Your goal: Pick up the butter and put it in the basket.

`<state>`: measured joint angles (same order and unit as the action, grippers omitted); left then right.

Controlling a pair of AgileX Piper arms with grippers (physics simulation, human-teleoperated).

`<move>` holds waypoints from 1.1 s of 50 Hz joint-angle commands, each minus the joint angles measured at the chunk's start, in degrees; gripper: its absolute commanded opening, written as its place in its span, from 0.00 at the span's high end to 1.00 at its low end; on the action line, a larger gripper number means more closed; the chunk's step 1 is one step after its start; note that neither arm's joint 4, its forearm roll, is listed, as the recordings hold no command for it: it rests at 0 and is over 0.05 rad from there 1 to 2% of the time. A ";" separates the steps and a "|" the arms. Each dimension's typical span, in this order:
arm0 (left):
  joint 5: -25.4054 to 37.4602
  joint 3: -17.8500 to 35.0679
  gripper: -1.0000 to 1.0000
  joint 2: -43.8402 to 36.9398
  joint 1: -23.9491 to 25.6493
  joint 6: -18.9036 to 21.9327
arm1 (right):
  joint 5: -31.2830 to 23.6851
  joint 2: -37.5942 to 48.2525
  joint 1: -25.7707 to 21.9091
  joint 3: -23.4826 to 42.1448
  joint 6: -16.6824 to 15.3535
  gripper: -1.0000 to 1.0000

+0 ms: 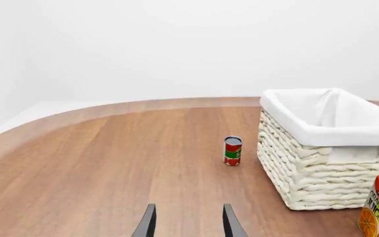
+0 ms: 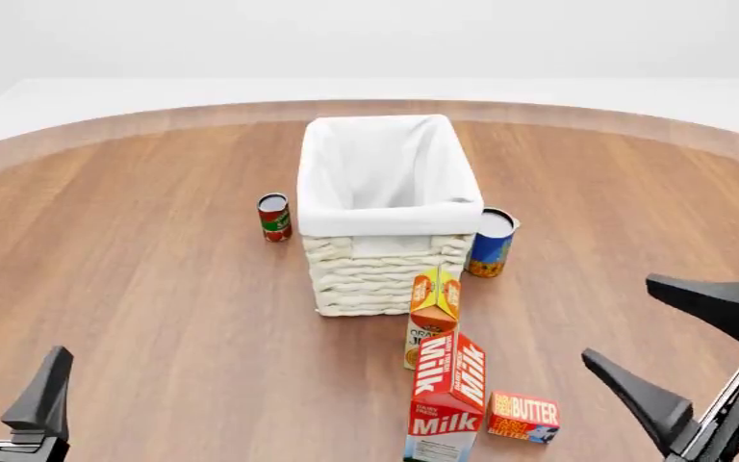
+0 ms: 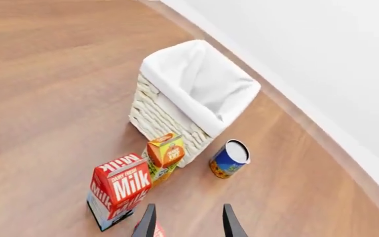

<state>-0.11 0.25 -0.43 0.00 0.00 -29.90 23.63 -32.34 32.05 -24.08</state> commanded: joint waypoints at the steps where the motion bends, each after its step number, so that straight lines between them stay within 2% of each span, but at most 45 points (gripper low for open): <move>1: 0.00 0.00 0.00 0.00 0.00 0.00 | -2.42 7.08 -1.82 3.20 -4.12 0.00; 9: 0.00 0.00 0.00 0.00 0.00 0.00 | -5.17 11.98 -2.95 4.34 -6.66 0.00; 17: 0.00 0.00 0.00 0.00 0.00 0.00 | -5.46 15.55 -1.73 5.30 -9.18 0.00; 18: 0.00 0.00 0.00 0.00 0.00 0.00 | -4.86 15.67 -1.10 4.68 -10.75 0.00; 20: 0.00 0.00 0.00 0.00 0.00 0.00 | -5.34 16.17 -1.53 5.05 -9.93 0.00; 30: 0.00 0.00 0.00 0.00 0.00 0.00 | -9.34 15.64 -2.69 6.22 -10.71 0.00; 39: 0.00 0.00 0.00 0.00 0.00 0.00 | -9.19 17.52 -2.93 5.54 -12.41 0.00; 46: 0.00 0.00 0.00 0.00 0.00 0.00 | -11.16 17.36 -4.45 4.85 -11.14 0.00; 55: 0.00 0.00 0.00 0.00 0.00 0.00 | -10.39 17.77 -5.91 3.52 -9.84 0.00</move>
<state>-0.11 0.25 -0.43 0.00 0.00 -40.06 40.82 -36.81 36.53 -34.85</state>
